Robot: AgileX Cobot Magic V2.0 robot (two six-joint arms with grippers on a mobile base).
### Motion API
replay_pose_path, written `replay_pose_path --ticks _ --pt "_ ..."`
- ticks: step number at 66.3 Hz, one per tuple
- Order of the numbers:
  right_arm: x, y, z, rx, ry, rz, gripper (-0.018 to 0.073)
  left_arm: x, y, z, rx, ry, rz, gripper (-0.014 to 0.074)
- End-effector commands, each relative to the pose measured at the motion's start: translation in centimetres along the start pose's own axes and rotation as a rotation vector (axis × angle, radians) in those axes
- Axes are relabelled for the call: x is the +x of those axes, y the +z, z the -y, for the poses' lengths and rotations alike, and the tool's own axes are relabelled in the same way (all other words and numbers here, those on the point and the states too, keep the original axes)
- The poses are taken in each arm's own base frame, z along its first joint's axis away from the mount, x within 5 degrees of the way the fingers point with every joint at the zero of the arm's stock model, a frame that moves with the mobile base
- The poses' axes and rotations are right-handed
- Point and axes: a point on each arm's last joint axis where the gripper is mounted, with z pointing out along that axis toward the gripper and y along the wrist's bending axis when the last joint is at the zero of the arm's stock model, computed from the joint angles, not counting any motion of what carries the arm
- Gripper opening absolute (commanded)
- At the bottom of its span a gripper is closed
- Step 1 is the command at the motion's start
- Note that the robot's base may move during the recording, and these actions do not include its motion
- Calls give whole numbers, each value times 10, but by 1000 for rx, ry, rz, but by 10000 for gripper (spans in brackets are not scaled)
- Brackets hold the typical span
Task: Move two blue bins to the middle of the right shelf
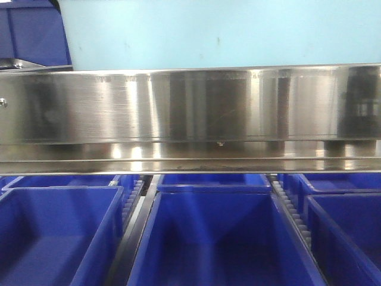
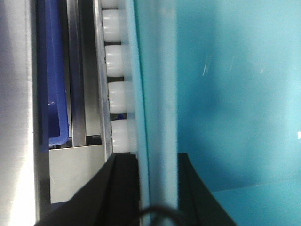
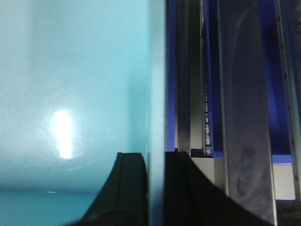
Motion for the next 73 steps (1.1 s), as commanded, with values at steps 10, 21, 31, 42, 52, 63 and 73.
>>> replay_pose_path --ticks 10,21,31,42,52,63,73 --pt "-5 -19 -7 -71 -52 78 -165 -10 -29 14 101 41 111 -111" --pt "-15 -39 -9 -90 -71 152 -165 -17 -46 18 121 63 171 -111" --pt "-23 -62 -11 -107 -108 236 -165 -22 -60 19 124 72 226 -111" --pt "-32 -86 -13 -125 -149 347 -165 -28 -81 20 126 111 307 -111" --pt "-39 -106 -15 -147 -157 461 -165 -33 -105 22 139 133 407 -111" --pt "-46 -128 -15 -159 -157 579 -165 -43 -131 21 121 145 569 -111" --pt "-49 -135 -15 -165 -156 631 -165 -46 -141 20 113 149 632 -111"
